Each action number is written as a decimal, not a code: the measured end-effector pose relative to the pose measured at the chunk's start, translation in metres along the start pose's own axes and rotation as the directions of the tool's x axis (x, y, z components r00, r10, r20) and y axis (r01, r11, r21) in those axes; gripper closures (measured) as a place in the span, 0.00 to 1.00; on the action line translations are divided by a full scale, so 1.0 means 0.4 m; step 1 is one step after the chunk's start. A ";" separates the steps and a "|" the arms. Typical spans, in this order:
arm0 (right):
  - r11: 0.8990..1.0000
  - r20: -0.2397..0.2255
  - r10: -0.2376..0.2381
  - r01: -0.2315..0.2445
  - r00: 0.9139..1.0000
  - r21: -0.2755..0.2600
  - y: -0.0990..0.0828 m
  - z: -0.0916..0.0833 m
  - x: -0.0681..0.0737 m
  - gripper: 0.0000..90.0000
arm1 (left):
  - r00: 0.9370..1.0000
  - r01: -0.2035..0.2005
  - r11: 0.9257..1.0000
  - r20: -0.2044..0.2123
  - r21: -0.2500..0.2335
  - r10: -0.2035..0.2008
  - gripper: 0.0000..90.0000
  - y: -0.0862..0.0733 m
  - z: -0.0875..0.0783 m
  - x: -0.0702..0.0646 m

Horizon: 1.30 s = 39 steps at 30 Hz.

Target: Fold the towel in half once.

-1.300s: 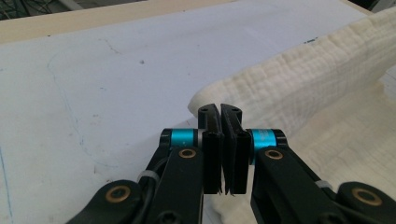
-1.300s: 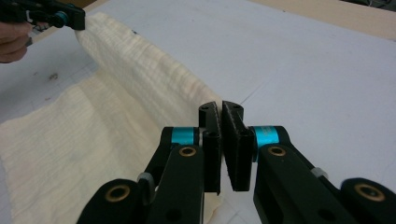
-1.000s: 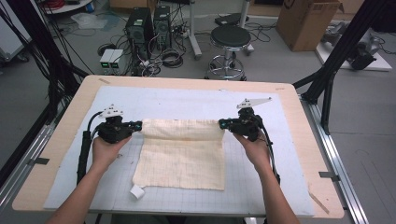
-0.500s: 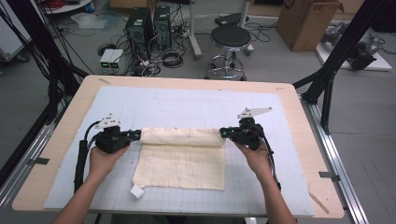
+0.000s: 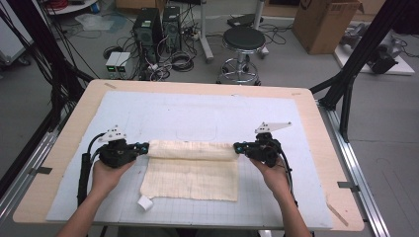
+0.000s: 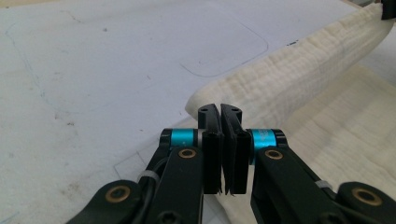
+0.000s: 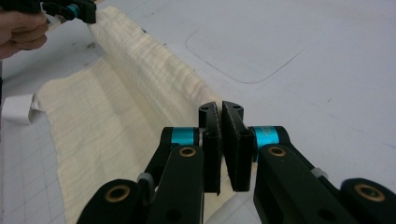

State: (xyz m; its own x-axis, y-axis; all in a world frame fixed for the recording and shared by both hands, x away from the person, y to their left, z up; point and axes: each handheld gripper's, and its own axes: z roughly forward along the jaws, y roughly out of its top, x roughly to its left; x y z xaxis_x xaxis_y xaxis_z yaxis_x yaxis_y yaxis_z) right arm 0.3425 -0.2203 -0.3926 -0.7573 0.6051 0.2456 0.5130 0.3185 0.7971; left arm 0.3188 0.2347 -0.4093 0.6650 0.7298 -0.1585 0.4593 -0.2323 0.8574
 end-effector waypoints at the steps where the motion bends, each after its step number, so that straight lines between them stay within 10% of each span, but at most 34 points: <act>1: 1.000 -0.003 -0.006 0.006 1.000 0.000 -0.002 0.000 0.002 0.96 | 1.000 -0.005 1.000 0.004 -0.002 0.006 0.96 -0.004 -0.003 -0.002; 39: 0.997 -0.034 -0.057 0.058 0.998 0.041 -0.096 -0.020 0.090 0.96 | 0.996 -0.029 0.999 0.082 0.027 0.027 0.96 -0.112 -0.072 -0.069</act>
State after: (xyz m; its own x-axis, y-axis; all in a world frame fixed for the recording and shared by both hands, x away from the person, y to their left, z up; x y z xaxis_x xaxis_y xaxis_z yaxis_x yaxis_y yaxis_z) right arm 0.2923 -0.2166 -0.4102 -0.7982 0.5613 0.2186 0.4846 0.3828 0.7866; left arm 0.2632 0.2435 -0.4291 0.7228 0.6685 -0.1752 0.4556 -0.2704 0.8481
